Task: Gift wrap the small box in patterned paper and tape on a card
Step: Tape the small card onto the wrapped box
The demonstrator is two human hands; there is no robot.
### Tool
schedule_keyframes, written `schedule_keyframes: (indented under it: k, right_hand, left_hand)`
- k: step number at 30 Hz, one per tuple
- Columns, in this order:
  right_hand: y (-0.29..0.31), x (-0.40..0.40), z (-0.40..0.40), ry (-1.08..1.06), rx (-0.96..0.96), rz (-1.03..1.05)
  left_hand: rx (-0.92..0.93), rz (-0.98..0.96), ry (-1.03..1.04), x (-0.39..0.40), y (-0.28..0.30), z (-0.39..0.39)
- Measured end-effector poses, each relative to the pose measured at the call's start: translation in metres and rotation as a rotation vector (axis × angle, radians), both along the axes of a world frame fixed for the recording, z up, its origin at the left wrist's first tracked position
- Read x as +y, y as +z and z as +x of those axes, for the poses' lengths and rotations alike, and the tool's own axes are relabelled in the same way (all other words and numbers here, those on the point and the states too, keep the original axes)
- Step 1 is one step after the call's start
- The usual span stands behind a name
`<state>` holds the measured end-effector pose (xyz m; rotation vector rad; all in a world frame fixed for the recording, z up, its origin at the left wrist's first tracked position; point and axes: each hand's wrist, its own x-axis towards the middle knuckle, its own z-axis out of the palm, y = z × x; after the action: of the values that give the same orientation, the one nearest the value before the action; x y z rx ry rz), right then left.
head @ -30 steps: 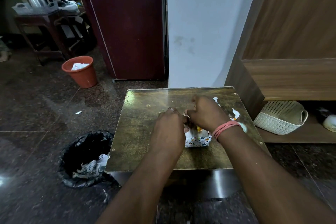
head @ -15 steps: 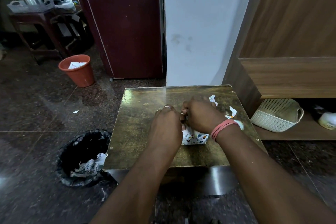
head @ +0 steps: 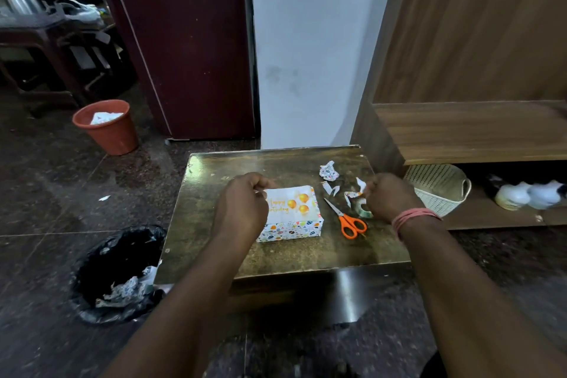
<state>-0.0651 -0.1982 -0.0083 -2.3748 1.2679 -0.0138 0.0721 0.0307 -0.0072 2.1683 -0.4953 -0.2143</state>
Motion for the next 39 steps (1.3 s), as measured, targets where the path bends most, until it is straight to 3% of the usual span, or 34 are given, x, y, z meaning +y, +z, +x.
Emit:
schedule_keyframes:
  k: [5, 19, 24, 29, 32, 39]
  right_hand:
    - [-0.01, -0.003, -0.015, 0.137, 0.085, 0.063]
    - [-0.023, 0.004, -0.01, 0.139, 0.053, 0.046]
    - [-0.012, 0.012, -0.018, 0.116, -0.195, 0.212]
    - [0.021, 0.066, -0.019, 0.225, -0.626, 0.547]
    - [0.031, 0.087, -0.018, 0.305, -0.773, 0.663]
    - [0.031, 0.09, -0.015, 0.305, -0.858, 0.698]
  left_hand:
    - [0.002, -0.017, 0.005, -0.003, 0.001, -0.005]
    - [0.042, -0.051, -0.074, 0.005, 0.002, -0.015]
    - [0.08, -0.123, -0.107, 0.006, 0.014, -0.031]
    - [0.457, -0.386, -0.307, -0.001, 0.027, -0.048]
    - [0.623, -0.492, -0.408, -0.004, 0.028, -0.048]
    - [0.502, -0.54, -0.39, -0.002, 0.025, -0.037]
